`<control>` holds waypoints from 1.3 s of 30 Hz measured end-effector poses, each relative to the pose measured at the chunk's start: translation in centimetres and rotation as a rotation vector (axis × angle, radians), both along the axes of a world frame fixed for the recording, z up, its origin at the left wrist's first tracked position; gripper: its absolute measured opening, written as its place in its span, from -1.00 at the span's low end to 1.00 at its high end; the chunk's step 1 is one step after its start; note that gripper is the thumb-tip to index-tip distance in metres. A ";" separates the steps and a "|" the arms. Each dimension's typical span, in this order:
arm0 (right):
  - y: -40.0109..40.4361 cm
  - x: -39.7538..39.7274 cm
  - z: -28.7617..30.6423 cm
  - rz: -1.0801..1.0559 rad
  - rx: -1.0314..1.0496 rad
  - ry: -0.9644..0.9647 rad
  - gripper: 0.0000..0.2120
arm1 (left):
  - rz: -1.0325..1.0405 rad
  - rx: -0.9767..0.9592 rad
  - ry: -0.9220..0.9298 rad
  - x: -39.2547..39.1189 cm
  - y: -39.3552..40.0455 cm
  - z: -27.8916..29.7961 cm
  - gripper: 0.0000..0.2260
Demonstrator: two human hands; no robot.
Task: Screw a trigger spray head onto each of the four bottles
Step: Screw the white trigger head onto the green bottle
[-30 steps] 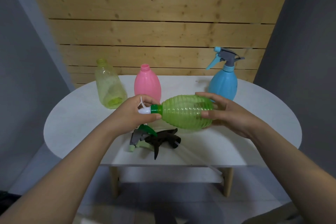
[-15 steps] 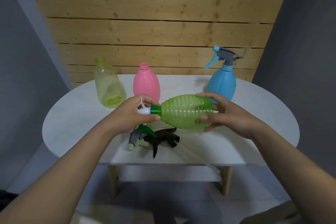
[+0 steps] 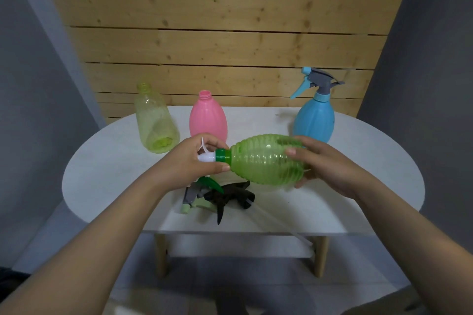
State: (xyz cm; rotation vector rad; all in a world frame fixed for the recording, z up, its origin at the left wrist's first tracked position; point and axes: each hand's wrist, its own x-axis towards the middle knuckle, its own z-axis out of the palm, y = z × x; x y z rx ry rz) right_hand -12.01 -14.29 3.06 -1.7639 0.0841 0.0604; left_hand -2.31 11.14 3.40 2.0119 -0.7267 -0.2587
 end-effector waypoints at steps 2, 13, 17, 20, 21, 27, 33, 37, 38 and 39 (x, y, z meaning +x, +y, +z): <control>0.4 -0.1 -0.1 -0.020 -0.088 0.049 -0.40 | -0.024 -0.004 -0.012 -0.3 -0.1 0.0 -0.72; -0.4 -0.1 -0.1 0.026 0.101 -0.015 -0.48 | 0.026 -0.020 -0.013 0.2 0.3 0.0 -0.72; -0.3 -0.2 0.1 0.044 -0.066 0.035 -0.56 | 0.001 0.011 0.013 0.1 0.5 -0.2 -0.70; -0.5 -0.2 -0.1 0.054 -0.090 0.056 -0.40 | -0.004 -0.002 0.024 -0.1 0.5 -0.1 -0.71; -0.5 -0.2 -0.2 0.063 -0.064 0.035 -0.37 | 0.004 -0.026 0.027 -0.1 0.5 -0.1 -0.71; -0.6 -0.1 -0.3 0.028 0.063 -0.069 -0.50 | 0.027 0.015 0.040 0.2 0.5 0.1 -0.72; 0.7 0.1 -0.9 -0.096 -0.054 0.150 -0.28 | -0.028 0.040 -0.065 -0.4 0.1 0.2 -0.70; 0.6 0.1 -0.6 0.016 0.185 0.135 -0.36 | 0.018 0.013 -0.008 0.0 0.2 0.1 -0.72; 0.4 0.0 -0.5 0.029 0.234 0.097 -0.41 | 0.031 -0.004 0.015 0.2 0.2 0.1 -0.73; 0.3 0.0 -0.3 0.029 0.262 0.058 -0.44 | 0.042 -0.020 0.032 0.2 0.1 0.1 -0.73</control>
